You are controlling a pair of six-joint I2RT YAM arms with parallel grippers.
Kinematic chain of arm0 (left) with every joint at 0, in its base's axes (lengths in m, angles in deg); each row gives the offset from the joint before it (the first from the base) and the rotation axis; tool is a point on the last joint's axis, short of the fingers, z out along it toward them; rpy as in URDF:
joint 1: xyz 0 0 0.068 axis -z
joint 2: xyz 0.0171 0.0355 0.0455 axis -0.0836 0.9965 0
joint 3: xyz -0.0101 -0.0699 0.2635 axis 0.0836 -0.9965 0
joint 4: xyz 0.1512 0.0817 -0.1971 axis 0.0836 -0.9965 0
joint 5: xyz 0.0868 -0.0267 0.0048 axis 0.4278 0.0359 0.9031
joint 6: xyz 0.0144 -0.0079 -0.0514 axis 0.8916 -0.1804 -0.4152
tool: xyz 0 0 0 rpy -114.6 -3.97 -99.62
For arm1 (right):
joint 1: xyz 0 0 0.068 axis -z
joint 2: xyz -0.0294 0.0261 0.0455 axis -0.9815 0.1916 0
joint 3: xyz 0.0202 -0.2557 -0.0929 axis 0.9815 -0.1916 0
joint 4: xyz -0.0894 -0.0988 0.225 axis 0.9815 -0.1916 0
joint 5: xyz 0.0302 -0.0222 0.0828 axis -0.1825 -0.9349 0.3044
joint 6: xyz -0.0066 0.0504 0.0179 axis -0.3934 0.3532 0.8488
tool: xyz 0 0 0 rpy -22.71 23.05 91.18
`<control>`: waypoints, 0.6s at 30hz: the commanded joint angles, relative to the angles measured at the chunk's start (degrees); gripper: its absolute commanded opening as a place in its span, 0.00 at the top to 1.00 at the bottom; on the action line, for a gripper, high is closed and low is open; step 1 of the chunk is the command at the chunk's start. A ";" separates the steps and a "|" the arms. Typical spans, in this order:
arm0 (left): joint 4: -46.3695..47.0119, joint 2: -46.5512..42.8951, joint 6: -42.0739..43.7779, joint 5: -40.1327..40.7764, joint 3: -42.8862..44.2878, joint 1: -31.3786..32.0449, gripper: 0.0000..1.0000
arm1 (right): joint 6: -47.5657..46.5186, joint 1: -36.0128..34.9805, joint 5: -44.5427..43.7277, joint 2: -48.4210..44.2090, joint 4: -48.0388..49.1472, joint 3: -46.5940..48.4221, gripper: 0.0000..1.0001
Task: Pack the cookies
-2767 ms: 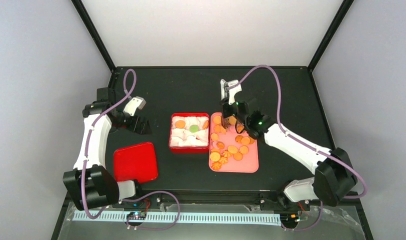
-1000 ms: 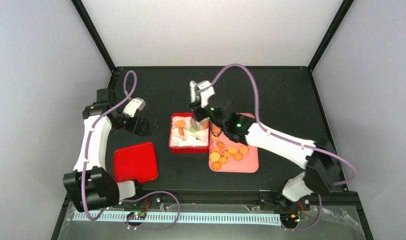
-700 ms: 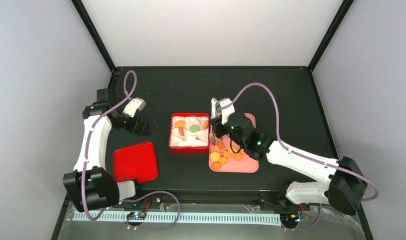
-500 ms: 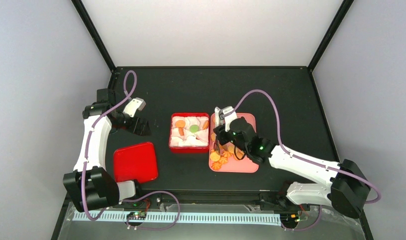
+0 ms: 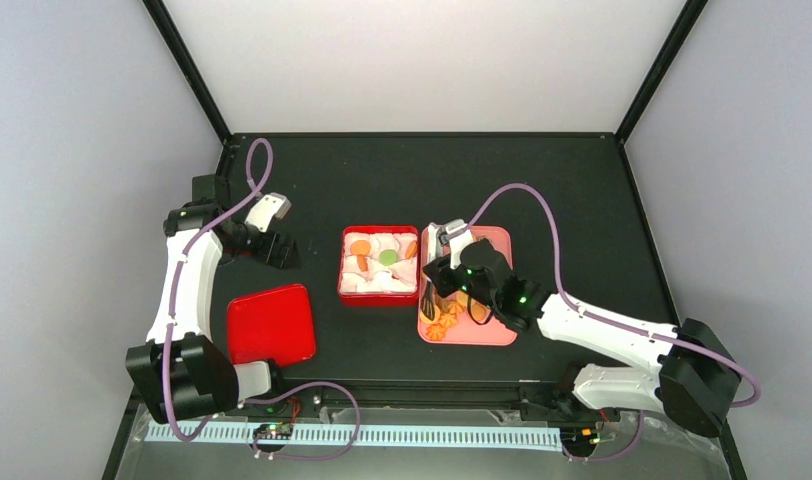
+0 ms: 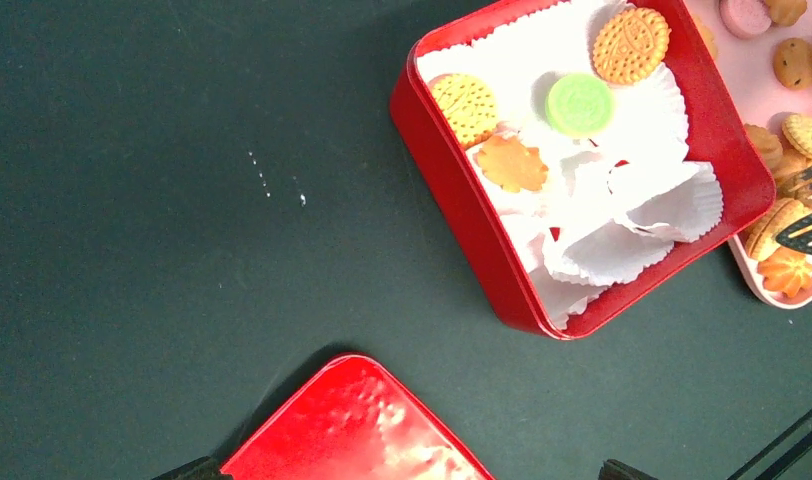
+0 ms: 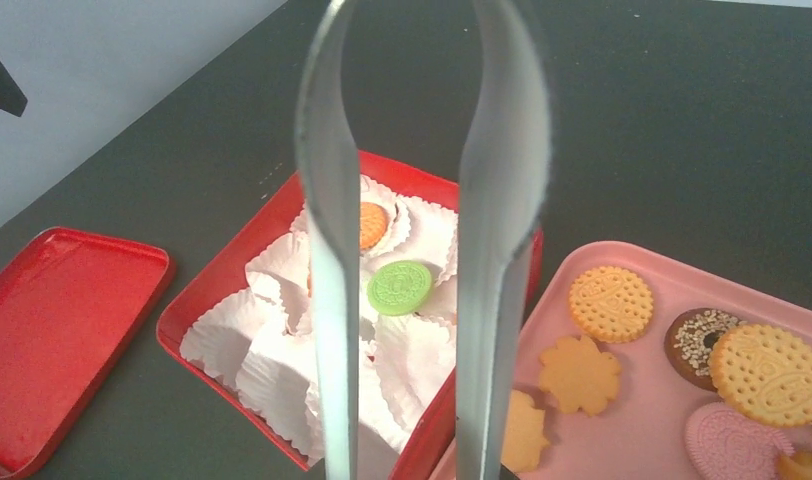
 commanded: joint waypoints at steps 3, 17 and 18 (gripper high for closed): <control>-1.04 0.25 0.26 -1.12 2.44 -0.28 0.01 | 1.95 -0.59 0.95 -0.56 3.10 -0.62 0.68; -1.48 0.95 0.26 -1.96 3.56 -0.32 0.01 | 1.12 -0.51 -1.55 -6.12 -0.92 3.16 0.99; -1.52 0.96 0.26 -1.98 3.65 -0.33 0.01 | 0.56 -0.55 -1.81 -6.46 -1.75 4.54 0.99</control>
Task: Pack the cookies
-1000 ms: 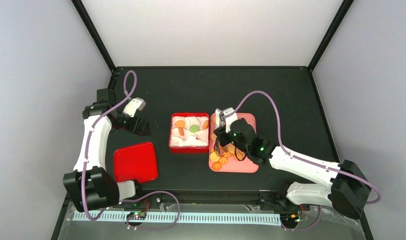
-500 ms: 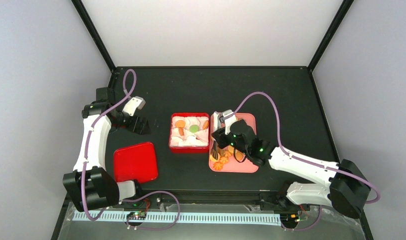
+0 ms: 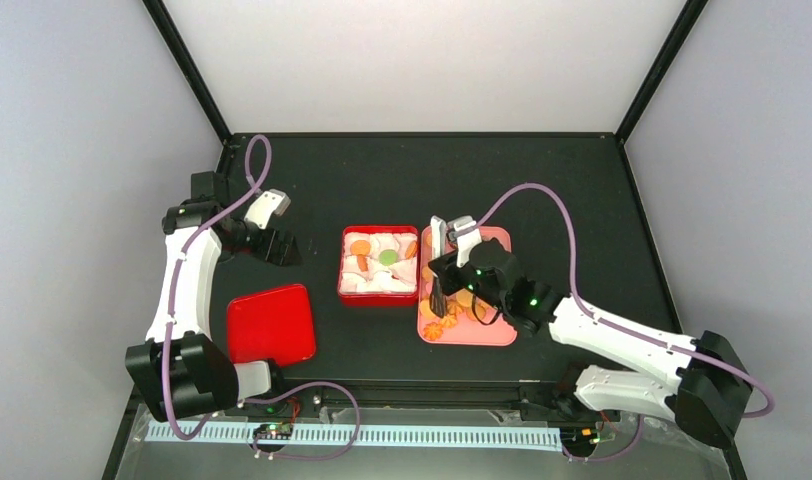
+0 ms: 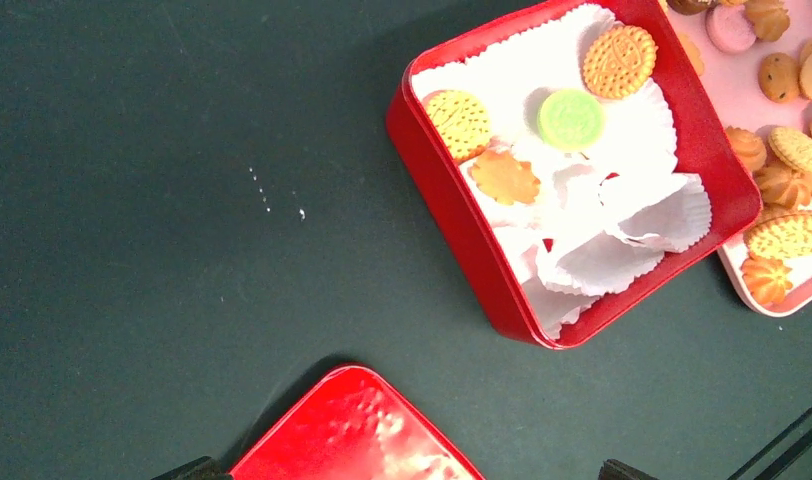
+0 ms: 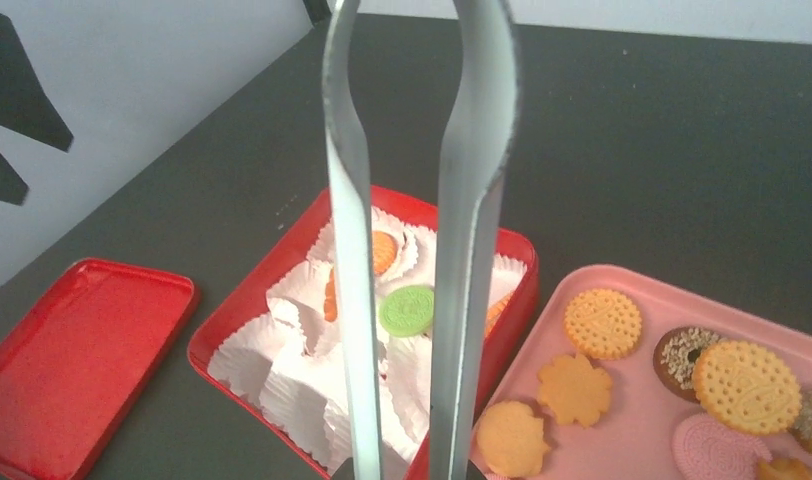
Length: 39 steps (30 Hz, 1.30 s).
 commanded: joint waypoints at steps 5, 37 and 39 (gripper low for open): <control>-1.40 0.40 0.51 -1.24 2.43 -0.28 0.01 | -3.98 -0.24 -2.58 -4.50 -3.40 10.31 0.99; 0.03 -0.09 0.02 -0.97 -0.30 -0.28 0.01 | -8.98 2.22 5.65 39.32 -2.45 43.23 0.84; -0.02 -0.05 -0.13 -1.06 -0.38 -0.28 0.01 | -8.98 2.32 5.54 39.15 -2.43 42.98 0.74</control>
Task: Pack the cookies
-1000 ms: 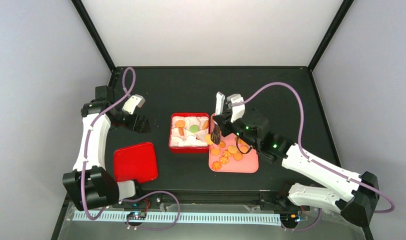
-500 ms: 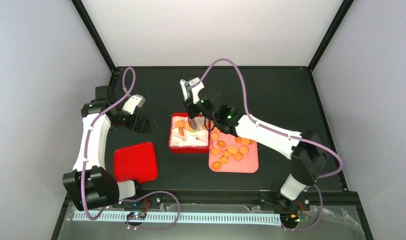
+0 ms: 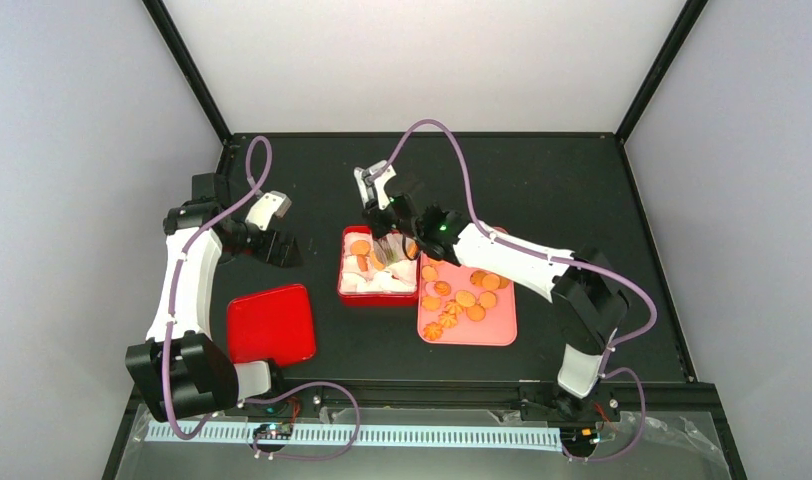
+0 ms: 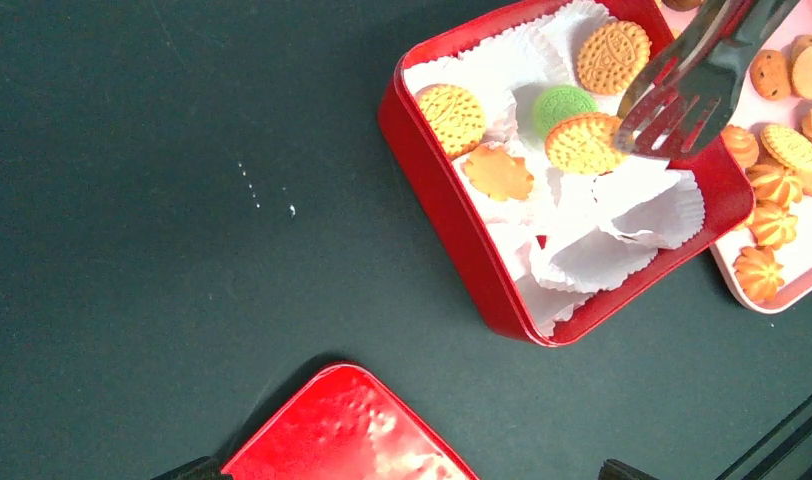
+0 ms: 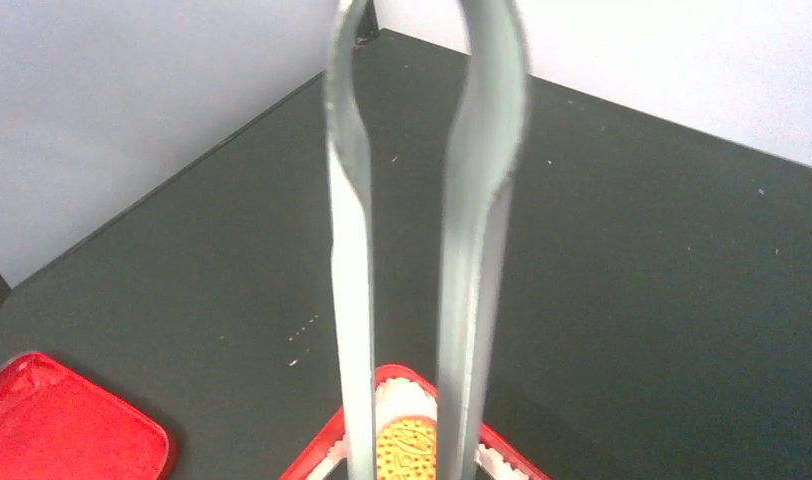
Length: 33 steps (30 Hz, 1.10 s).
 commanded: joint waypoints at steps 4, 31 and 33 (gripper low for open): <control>0.03 -0.04 -0.22 -0.29 0.25 -0.35 0.01 | 0.44 0.71 0.42 -1.11 1.64 1.08 0.69; -0.45 -0.21 -0.39 -0.32 1.26 -0.30 0.01 | 5.00 9.40 -2.06 -25.20 7.18 -31.25 0.62; -0.57 -0.39 -0.34 -0.35 1.38 -0.32 0.01 | 5.46 9.43 -1.14 -24.49 8.09 -31.60 0.62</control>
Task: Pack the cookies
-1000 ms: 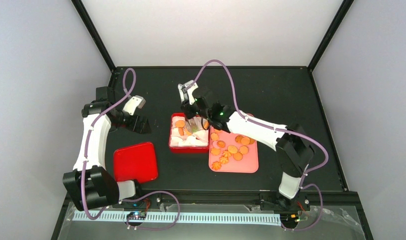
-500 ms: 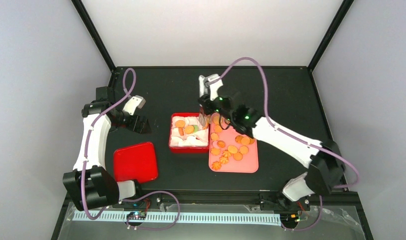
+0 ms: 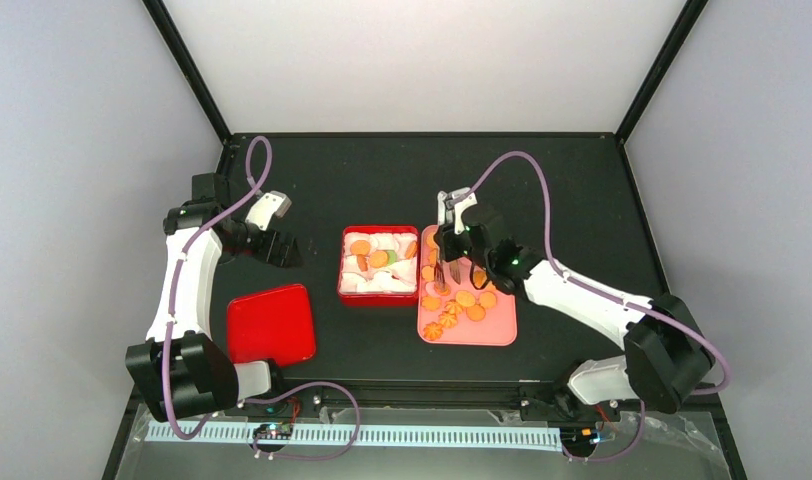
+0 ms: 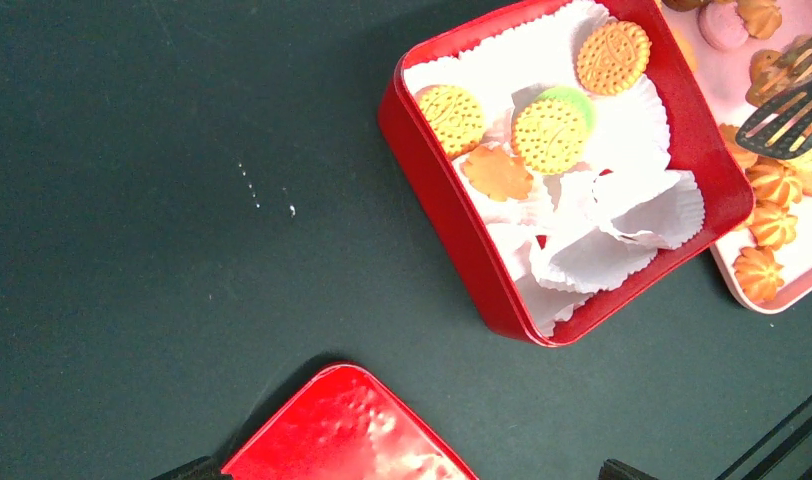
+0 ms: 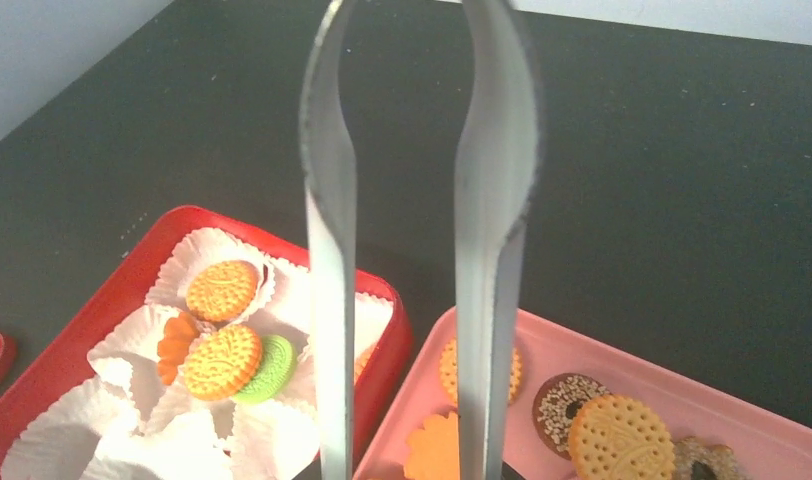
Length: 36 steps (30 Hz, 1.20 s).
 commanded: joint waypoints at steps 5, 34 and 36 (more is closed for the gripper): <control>-0.78 -0.41 -0.29 -0.16 1.72 -0.32 0.01 | 3.07 0.02 2.99 2.48 6.56 -0.52 0.61; -0.52 0.04 -0.38 -0.37 1.48 -0.28 0.01 | -0.89 0.07 -0.37 -7.46 0.10 3.32 0.92; -0.51 0.01 -0.45 -0.56 1.48 -0.29 0.01 | -0.86 0.03 0.89 -6.63 0.63 5.56 0.93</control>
